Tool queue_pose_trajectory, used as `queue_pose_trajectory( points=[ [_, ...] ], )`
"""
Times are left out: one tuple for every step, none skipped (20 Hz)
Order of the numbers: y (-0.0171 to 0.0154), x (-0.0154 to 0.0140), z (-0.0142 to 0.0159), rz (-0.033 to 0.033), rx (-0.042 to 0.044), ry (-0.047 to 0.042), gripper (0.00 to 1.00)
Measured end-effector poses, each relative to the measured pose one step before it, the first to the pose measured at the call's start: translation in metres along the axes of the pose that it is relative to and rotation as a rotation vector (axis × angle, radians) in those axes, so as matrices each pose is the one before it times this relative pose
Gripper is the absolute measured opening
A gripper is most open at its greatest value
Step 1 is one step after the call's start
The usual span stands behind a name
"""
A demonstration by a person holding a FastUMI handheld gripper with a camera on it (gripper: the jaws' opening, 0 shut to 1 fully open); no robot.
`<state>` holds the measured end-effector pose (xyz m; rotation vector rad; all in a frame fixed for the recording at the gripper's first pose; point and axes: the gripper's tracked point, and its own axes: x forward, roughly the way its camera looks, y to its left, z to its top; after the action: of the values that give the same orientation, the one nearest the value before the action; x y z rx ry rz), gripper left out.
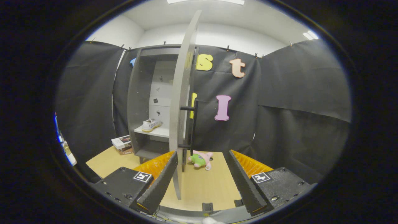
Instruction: Open the shoe cabinet door, grab the shoes and put them into the shoe cabinet, then close the shoe cabinet door.
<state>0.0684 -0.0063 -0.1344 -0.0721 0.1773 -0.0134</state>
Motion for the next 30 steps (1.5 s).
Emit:
queue_pose_trajectory(
  points=[
    [0.00242,-0.00448,-0.00772,-0.00103,-0.00573,0.00525,1.0],
    [0.00502,-0.00813,-0.00767,0.0002,-0.00488,0.00693,1.0],
    [0.00665,-0.00543,-0.00937,0.0006,-0.00049,0.00966,1.0],
    [0.00894,-0.00651,-0.0108,0.00965,0.00367,0.00735,1.0],
    [0.01087,-0.0033,-0.01418,0.01116,0.00605,0.0138,1.0],
    [0.01406,-0.00052,-0.01565,0.01721,0.00725,0.0143,1.0],
    [0.01407,0.00163,-0.01409,0.01783,0.0074,0.01484,1.0],
    [0.01545,0.00306,-0.01733,0.01983,0.00705,0.0188,1.0],
    [0.01569,0.00609,-0.01383,0.01957,0.00793,0.01529,1.0],
    [0.01354,0.0055,-0.01447,0.02239,0.00604,0.01705,1.0],
    [0.01394,0.00638,-0.01326,0.02062,0.00181,0.02038,1.0],
    [0.01492,0.00983,-0.01327,0.0212,-0.00558,0.01166,1.0],
    [0.0117,0.00926,-0.01105,0.01331,-0.01465,0.01364,1.0],
    [0.00998,0.01077,-0.01194,0.01077,-0.01356,0.00723,1.0],
    [0.00926,0.01088,-0.00822,0.01113,-0.0054,0.00494,1.0],
    [0.01037,0.01205,-0.01134,0.0103,0.00019,0.01103,1.0],
    [0.01061,0.01291,-0.01141,0.01068,0.00216,0.0108,1.0],
    [0.01309,0.01739,-0.01046,0.00832,0.00239,0.0124,1.0],
    [0.00942,0.01522,-0.0087,0.00681,0.00357,0.01482,1.0],
    [0.0084,0.01602,-0.00847,0.00467,0.00821,0.01176,1.0],
    [0.00722,0.01513,-0.00813,0.00387,0.00995,0.01845,1.0],
    [0.00716,0.01636,-0.00665,0.00278,0.01275,0.01437,1.0],
    [0.00461,0.0168,-0.00401,-0.0002,0.01353,0.01059,1.0],
    [0.004,0.01661,-0.00445,-0.00033,0.01115,0.01608,1.0],
    [0.00214,0.01393,-0.00331,-0.00289,0.00955,0.01333,1.0],
    [-0.00043,0.01035,-0.0023,-0.00739,0.00696,0.0051,1.0],
    [-0.00155,0.01221,-0.00082,-0.01149,0.00302,0.00327,1.0],
    [0.00081,0.01451,-0.00214,-0.00651,0.00461,0.01046,1.0],
    [0.00171,0.01243,-0.00282,0.00103,0.01024,0.01399,1.0],
    [0.00056,0.01417,-0.00236,-0.00645,0.01026,0.01487,1.0]
  ],
)
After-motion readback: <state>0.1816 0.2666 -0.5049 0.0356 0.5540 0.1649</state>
